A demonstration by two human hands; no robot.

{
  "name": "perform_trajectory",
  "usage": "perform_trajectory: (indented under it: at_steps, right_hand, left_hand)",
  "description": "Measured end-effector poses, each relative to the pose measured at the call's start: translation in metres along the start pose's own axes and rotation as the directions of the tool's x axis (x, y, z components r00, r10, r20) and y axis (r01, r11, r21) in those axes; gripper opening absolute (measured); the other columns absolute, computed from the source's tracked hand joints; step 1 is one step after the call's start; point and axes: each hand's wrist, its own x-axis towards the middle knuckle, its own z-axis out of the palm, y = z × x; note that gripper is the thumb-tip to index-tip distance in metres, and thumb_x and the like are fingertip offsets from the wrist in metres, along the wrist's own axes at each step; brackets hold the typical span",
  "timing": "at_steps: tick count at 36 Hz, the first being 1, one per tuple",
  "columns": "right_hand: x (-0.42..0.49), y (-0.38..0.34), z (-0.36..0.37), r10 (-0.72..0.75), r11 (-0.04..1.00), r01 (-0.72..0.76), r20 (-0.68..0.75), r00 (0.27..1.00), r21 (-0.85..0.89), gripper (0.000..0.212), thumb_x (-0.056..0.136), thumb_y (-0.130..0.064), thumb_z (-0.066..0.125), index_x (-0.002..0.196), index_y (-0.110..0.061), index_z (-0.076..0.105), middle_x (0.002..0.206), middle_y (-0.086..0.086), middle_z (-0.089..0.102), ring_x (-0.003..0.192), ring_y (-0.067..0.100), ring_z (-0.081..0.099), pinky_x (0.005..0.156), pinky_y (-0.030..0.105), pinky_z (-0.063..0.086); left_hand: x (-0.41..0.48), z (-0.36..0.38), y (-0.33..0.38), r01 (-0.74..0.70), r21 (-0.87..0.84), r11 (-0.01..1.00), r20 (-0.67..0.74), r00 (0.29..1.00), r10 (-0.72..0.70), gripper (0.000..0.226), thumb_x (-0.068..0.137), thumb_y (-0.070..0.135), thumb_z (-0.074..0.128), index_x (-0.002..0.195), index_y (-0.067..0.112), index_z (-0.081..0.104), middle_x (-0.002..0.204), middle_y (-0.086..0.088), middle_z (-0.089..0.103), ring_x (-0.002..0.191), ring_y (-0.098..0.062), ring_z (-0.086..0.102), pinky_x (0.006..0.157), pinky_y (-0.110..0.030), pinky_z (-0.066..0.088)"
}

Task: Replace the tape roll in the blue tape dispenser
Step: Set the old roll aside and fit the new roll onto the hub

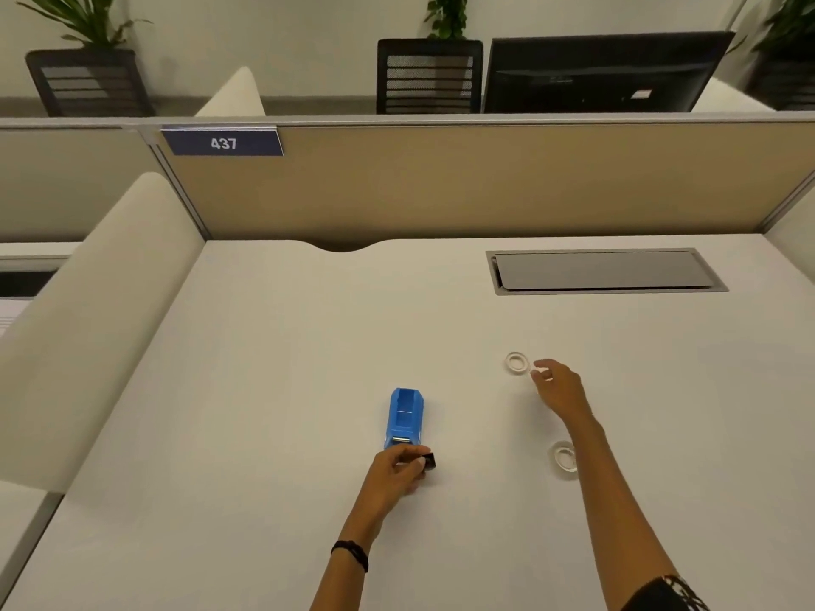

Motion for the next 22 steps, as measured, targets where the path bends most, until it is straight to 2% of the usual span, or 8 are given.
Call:
perform_trajectory:
  at_steps: [3,8,12,17,22]
  right_hand:
    - [-0.012,0.007,-0.007,-0.023,0.996,0.033,0.115,0.993,-0.081,0.024,0.089,-0.012,0.055,0.111,-0.003,0.060,0.113,0.022,0.062,0.103,0.033,0.058,0.090,0.033,0.042]
    - [-0.039,0.030,-0.011,-0.032,0.969,0.099,0.284,0.958,-0.224,0.031,0.089,-0.018,0.057,0.117,-0.005,0.056,0.130,0.021,0.047,0.120,0.033,0.045,0.103,0.037,0.034]
    - [-0.061,0.041,-0.010,-0.033,0.962,0.115,0.313,0.949,-0.249,0.034,0.087,-0.018,0.060,0.119,-0.007,0.055,0.138,0.019,0.037,0.127,0.031,0.037,0.107,0.036,0.028]
    - [-0.082,0.050,-0.008,-0.038,0.960,0.119,0.304,0.952,-0.252,0.039,0.083,-0.016,0.065,0.120,-0.010,0.054,0.140,0.016,0.034,0.116,0.032,0.048,0.102,0.036,0.037]
    - [-0.101,0.057,-0.001,-0.049,0.956,0.120,0.257,0.965,-0.269,0.048,0.082,-0.011,0.064,0.126,-0.012,0.046,0.145,0.014,0.027,0.127,0.030,0.037,0.105,0.035,0.033]
  left_hand:
    - [-0.003,0.001,0.003,-0.019,0.002,1.000,-0.002,1.000,0.019,0.018,0.092,0.014,0.052,0.107,0.016,0.063,0.099,0.001,0.065,0.090,-0.013,0.063,0.074,-0.017,0.052]
    - [-0.009,0.002,0.008,-0.057,0.000,0.998,0.011,0.998,0.057,0.018,0.093,0.014,0.051,0.107,0.017,0.063,0.100,0.002,0.065,0.088,-0.010,0.065,0.074,-0.016,0.054]
    - [-0.015,0.003,0.011,-0.089,-0.003,0.996,0.016,0.996,0.089,0.018,0.093,0.015,0.051,0.105,0.019,0.063,0.100,0.001,0.066,0.087,-0.010,0.066,0.074,-0.018,0.054]
    - [-0.023,0.004,0.016,-0.120,-0.002,0.993,0.012,0.993,0.120,0.017,0.093,0.015,0.051,0.106,0.019,0.062,0.103,-0.002,0.065,0.089,-0.012,0.066,0.072,-0.017,0.054]
    - [-0.034,0.006,0.019,-0.180,-0.022,0.984,-0.014,0.984,0.179,0.017,0.093,0.014,0.051,0.103,0.022,0.062,0.101,-0.002,0.066,0.090,-0.013,0.066,0.071,-0.017,0.054]
